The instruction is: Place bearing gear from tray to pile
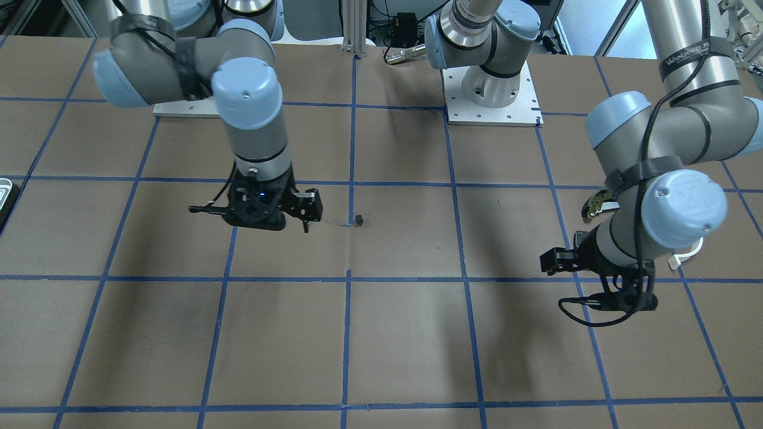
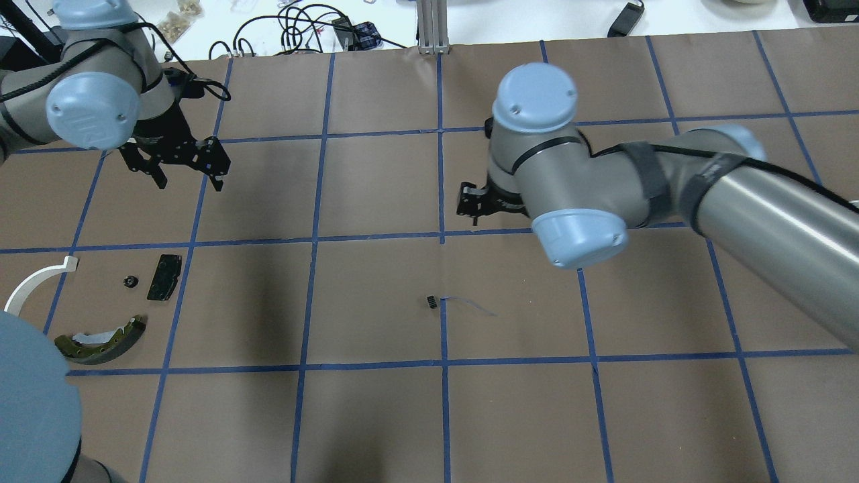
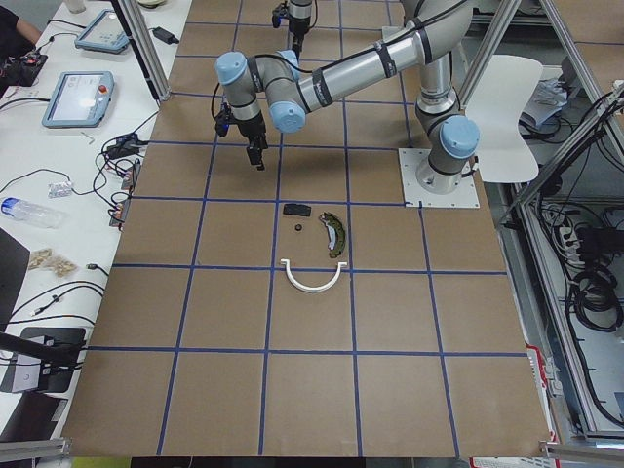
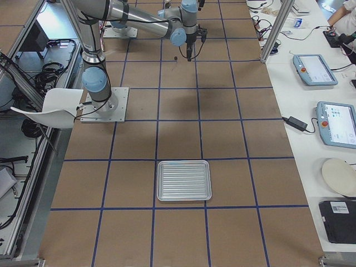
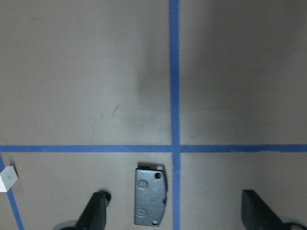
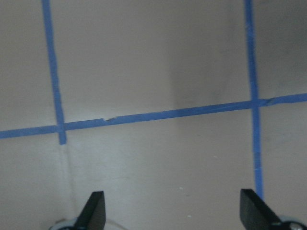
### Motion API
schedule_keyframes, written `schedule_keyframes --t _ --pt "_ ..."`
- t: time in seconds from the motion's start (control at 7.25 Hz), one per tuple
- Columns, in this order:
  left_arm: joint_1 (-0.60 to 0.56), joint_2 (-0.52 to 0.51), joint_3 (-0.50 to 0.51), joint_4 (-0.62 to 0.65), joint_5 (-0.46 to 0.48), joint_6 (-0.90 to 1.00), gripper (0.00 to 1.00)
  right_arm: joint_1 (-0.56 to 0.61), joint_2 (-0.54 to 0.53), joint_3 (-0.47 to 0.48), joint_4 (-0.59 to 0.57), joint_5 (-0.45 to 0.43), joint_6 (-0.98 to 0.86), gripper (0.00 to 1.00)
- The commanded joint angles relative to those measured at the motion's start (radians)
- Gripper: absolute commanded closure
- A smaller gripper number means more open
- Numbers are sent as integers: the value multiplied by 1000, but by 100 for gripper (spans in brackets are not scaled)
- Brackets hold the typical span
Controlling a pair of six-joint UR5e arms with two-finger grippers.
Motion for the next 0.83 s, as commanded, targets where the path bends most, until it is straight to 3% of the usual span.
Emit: schedule_keyframes --t 0.0,0.41,0.69 --pt "-142 -18 -7 -4 -62 -202 0 -206 -135 -32 207 -19 -191 0" --pt "-292 -31 -14 10 -179 -433 0 -224 -203 -200 366 -11 -174 0" --pt "-390 -65 -14 11 -231 -556 0 -213 -202 -242 461 -8 -168 0"
